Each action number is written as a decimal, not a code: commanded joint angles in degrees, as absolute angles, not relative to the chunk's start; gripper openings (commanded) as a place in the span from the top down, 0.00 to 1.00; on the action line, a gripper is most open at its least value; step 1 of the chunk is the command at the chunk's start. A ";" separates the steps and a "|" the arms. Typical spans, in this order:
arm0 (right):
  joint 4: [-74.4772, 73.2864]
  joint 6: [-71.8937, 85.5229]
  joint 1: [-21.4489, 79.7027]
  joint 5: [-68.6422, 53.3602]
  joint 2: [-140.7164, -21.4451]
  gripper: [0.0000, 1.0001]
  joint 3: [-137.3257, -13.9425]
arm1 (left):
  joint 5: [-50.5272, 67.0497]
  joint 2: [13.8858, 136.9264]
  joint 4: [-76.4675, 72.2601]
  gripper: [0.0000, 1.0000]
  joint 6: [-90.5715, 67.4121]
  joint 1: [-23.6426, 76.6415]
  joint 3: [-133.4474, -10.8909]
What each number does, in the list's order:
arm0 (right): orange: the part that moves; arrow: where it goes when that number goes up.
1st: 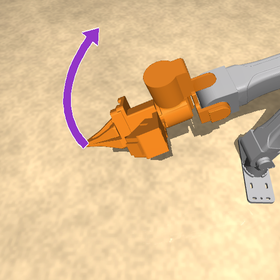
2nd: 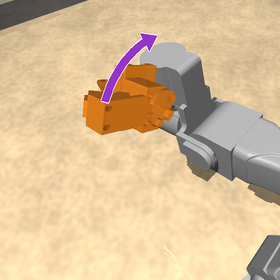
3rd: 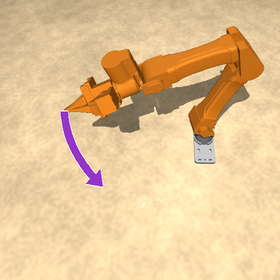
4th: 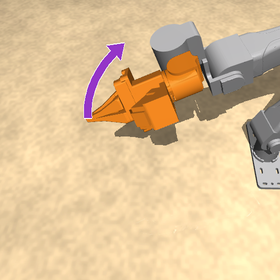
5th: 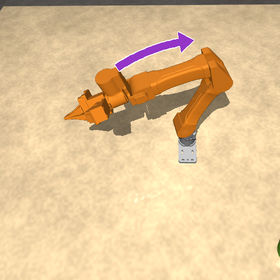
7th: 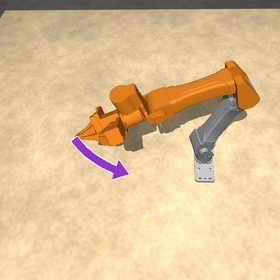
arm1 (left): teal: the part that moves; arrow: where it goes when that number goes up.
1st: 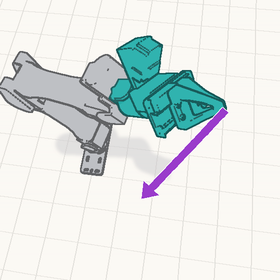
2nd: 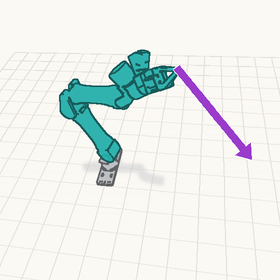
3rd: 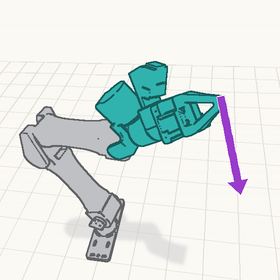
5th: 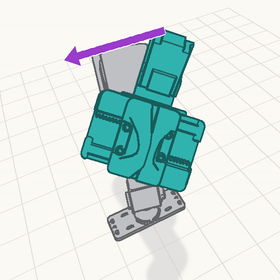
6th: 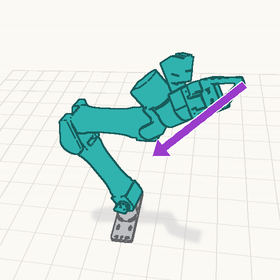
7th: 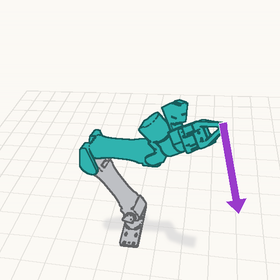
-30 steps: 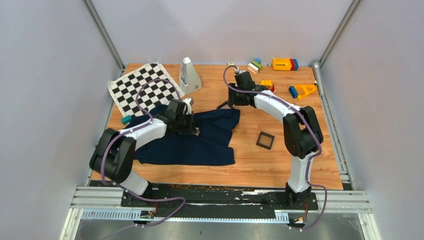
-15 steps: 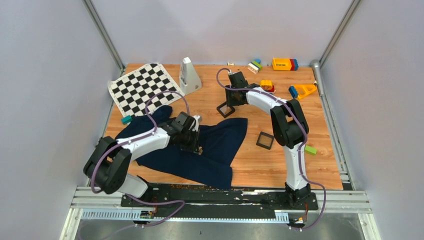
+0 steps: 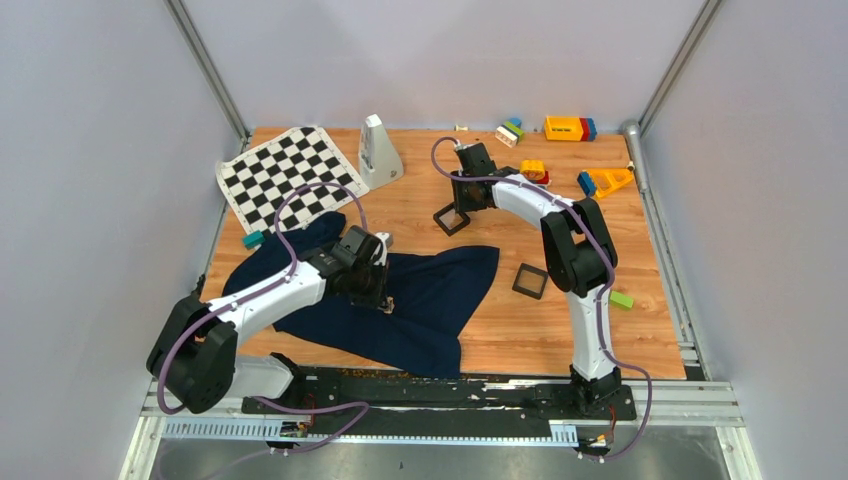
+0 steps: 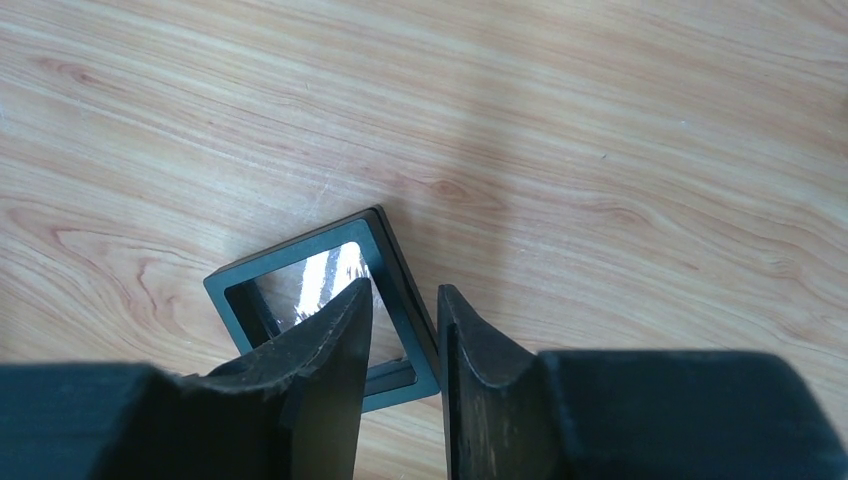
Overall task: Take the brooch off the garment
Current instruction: Pick up the brooch box from the center of the board, then place the brooch on the clothes, then open the brooch box.
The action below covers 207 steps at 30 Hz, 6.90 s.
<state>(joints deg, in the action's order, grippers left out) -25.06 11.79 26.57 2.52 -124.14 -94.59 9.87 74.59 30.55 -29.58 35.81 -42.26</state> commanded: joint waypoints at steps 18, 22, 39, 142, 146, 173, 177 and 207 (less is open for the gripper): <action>-28.73 11.97 29.00 6.52 -114.09 1.00 -94.50 | 11.39 72.49 30.54 1.00 -29.58 35.73 -45.33; -34.55 17.69 29.03 4.15 -109.81 1.00 -93.95 | 11.45 72.29 29.88 1.00 -29.54 35.69 -45.27; -24.17 60.31 24.93 -34.93 -89.93 1.00 -64.86 | 22.07 69.05 5.23 1.00 -34.41 36.41 -36.01; -14.15 53.26 14.10 -40.82 -72.64 0.44 -46.83 | 4.55 47.95 -18.86 1.00 -8.83 55.78 -26.89; -3.39 39.12 16.88 -51.97 -64.69 0.32 -43.47 | 10.38 52.48 -7.18 1.00 -19.80 52.07 -34.32; 7.17 24.87 28.84 -42.70 -60.03 0.51 -37.71 | 39.06 53.43 -21.78 1.00 -45.72 38.60 -32.84; 6.77 24.70 28.76 -43.32 -60.45 0.53 -37.38 | 39.29 53.73 -23.45 1.00 -47.13 38.43 -32.67; -15.92 25.37 26.18 -33.80 -58.15 1.00 -43.62 | 28.34 50.74 -1.31 0.47 -37.00 36.55 -35.10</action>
<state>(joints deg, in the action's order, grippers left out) -4.84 26.55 26.61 -41.93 -58.04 -37.95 35.75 53.74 -15.46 -44.49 36.95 -32.25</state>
